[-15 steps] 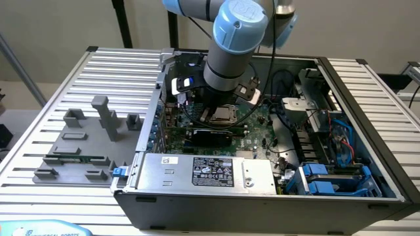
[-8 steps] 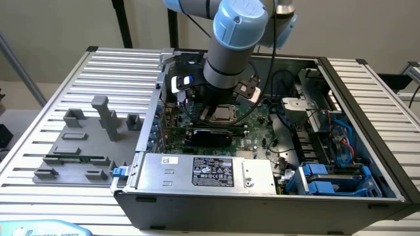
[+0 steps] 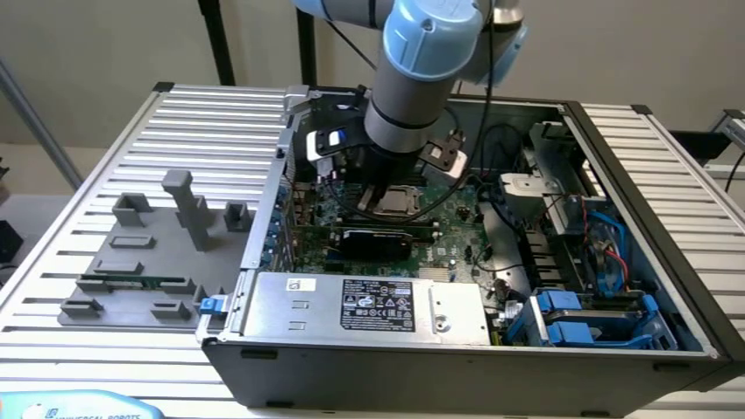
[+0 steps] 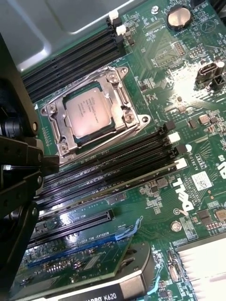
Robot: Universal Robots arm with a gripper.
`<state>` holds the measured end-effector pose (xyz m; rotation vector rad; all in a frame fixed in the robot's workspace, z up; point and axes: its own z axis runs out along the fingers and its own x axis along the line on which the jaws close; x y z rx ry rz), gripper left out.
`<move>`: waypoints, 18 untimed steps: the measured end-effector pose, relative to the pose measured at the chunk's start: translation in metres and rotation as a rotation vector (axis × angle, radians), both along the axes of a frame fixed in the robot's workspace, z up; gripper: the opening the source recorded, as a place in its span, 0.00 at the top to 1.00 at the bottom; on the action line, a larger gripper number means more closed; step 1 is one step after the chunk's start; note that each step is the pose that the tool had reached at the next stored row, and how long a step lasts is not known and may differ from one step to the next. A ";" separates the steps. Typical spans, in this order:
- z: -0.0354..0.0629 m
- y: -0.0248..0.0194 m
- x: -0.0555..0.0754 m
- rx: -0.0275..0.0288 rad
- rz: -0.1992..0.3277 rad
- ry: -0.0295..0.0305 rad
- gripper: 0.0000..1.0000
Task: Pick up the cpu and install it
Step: 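Install the second cpu locking lever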
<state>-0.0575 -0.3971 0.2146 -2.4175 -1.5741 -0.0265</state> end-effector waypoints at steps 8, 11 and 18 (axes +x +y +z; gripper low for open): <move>0.0025 -0.0031 0.003 -0.0048 -0.002 0.0123 0.89; 0.0032 -0.0050 0.003 -0.0048 -0.005 0.0176 0.89; 0.0019 -0.0051 0.002 -0.0050 -0.010 0.0179 0.89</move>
